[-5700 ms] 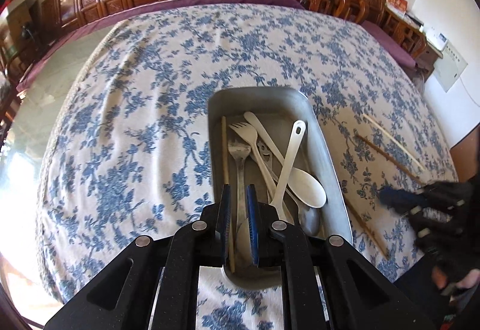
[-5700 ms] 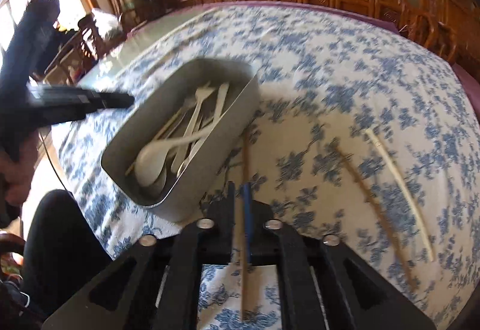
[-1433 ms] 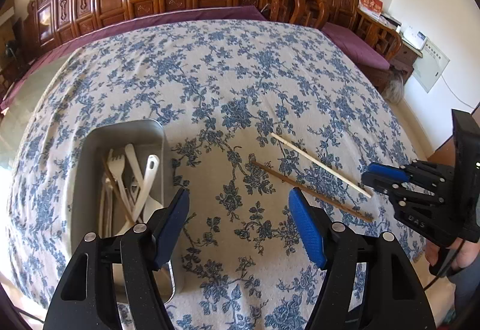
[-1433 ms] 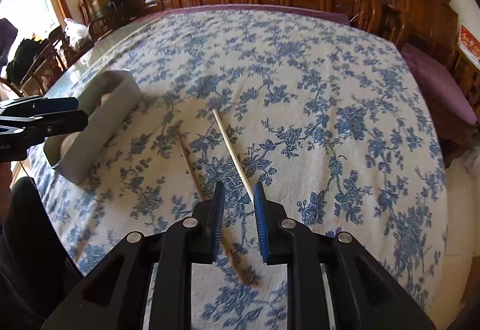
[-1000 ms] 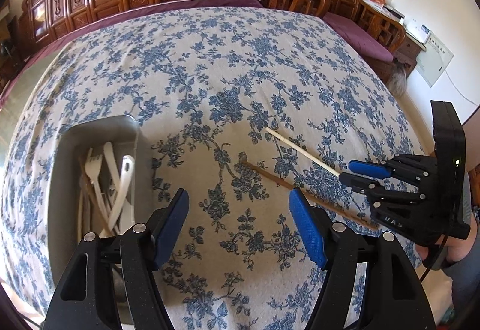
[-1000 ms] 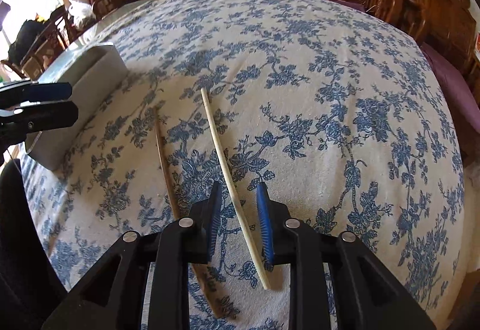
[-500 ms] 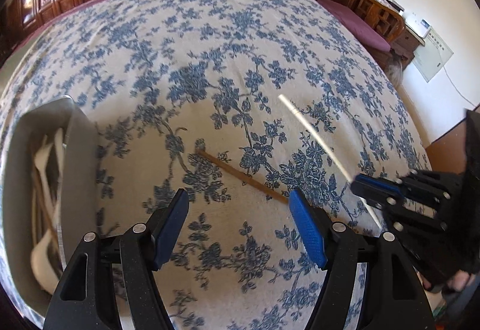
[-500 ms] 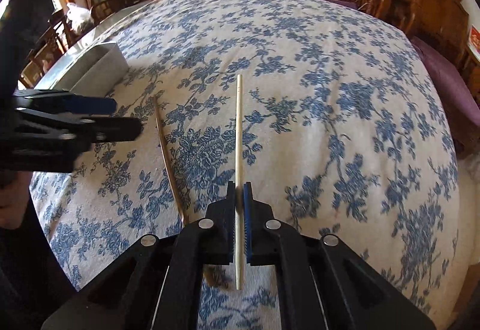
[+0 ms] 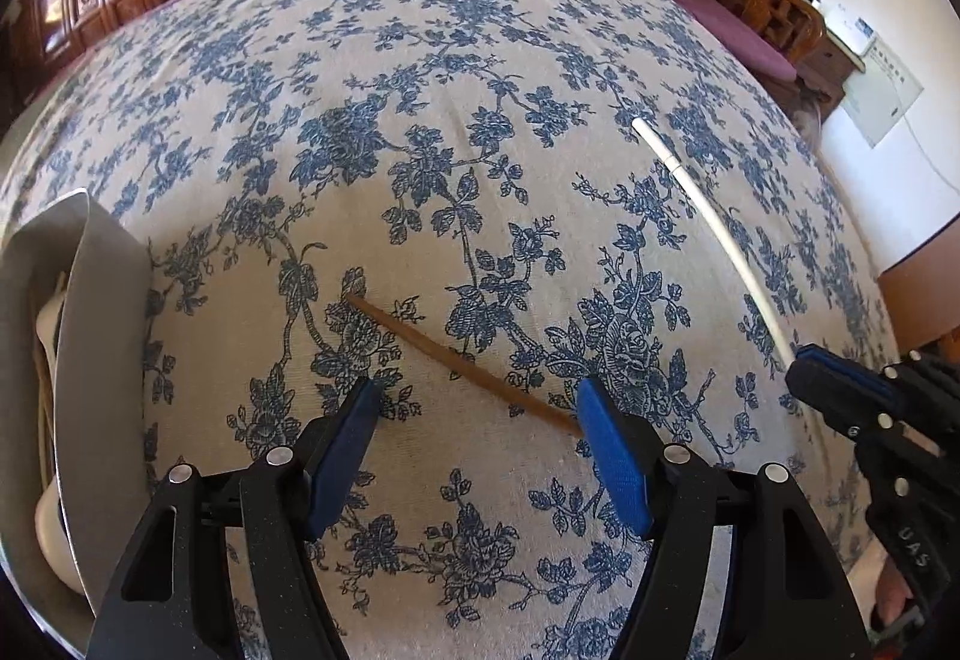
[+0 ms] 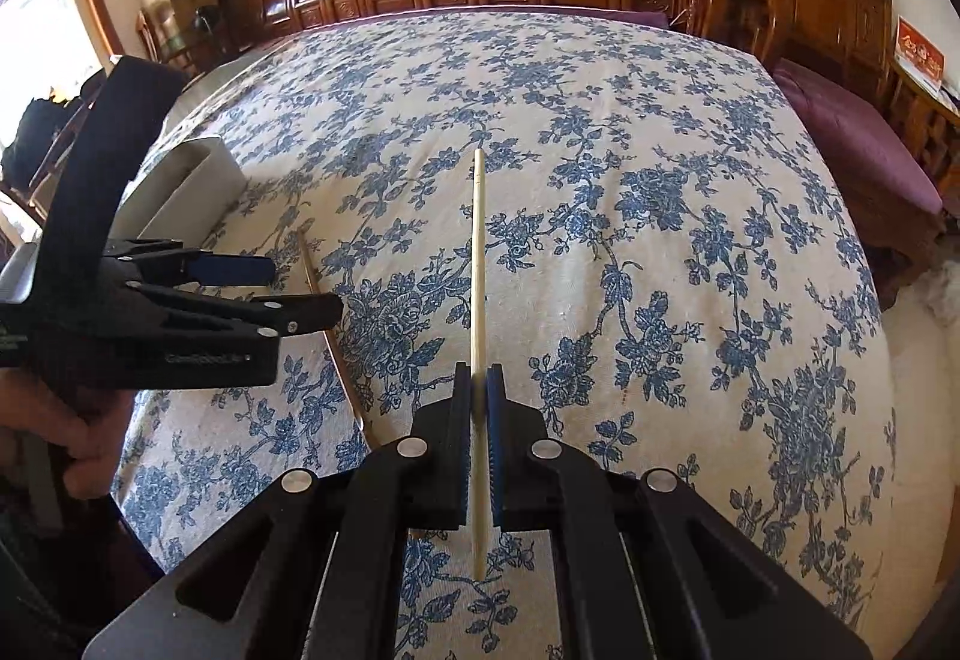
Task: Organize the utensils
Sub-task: 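Grasp the brown chopstick with the left tool while the right tool holds the light chopstick, then carry the brown chopstick into the tray and open the left tool while the right tool holds its chopstick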
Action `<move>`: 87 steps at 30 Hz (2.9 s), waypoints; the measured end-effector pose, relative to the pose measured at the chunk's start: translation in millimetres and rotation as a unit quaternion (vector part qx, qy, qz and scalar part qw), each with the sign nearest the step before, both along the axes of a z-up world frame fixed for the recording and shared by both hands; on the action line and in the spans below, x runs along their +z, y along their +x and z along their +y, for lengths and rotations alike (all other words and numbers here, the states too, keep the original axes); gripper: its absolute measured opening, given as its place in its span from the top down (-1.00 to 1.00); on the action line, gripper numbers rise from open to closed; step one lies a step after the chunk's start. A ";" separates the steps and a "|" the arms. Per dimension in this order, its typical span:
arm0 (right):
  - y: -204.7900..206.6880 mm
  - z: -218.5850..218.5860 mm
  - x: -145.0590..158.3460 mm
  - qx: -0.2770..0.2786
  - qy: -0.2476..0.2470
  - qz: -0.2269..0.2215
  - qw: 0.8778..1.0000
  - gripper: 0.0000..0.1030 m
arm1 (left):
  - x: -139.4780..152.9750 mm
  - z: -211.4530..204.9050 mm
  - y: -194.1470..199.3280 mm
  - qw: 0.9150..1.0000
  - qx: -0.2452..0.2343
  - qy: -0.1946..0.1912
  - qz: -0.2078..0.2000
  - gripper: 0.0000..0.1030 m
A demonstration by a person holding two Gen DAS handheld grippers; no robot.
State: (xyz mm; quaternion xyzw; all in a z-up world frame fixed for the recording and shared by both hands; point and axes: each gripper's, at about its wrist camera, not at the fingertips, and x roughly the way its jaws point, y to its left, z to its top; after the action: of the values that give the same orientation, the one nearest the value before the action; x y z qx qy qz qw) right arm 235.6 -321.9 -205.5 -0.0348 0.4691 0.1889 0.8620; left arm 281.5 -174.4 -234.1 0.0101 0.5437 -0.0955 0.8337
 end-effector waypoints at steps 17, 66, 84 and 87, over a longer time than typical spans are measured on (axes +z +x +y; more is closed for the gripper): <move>-4.7 12.0 3.6 0.006 0.008 0.000 1.000 0.88 | -0.2 24.3 -5.1 1.000 -0.027 0.015 0.004 0.92; -11.8 146.0 69.4 0.049 0.050 -0.045 0.996 0.89 | 121.8 213.7 -11.8 0.991 0.052 -0.040 -0.119 0.92; -8.7 147.7 56.1 0.049 0.050 -0.031 0.997 0.89 | 59.1 217.1 5.3 0.994 0.074 -0.046 -0.067 0.92; -9.3 147.3 55.9 0.046 0.053 -0.031 0.997 0.88 | 51.0 213.4 6.7 0.995 0.072 -0.045 -0.060 0.92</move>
State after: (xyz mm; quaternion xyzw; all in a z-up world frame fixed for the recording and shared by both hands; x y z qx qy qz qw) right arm 226.4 -174.6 -149.6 -0.0164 0.4292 0.2521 0.8672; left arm 288.2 39.1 -183.1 -0.0610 0.4875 -0.0585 0.8690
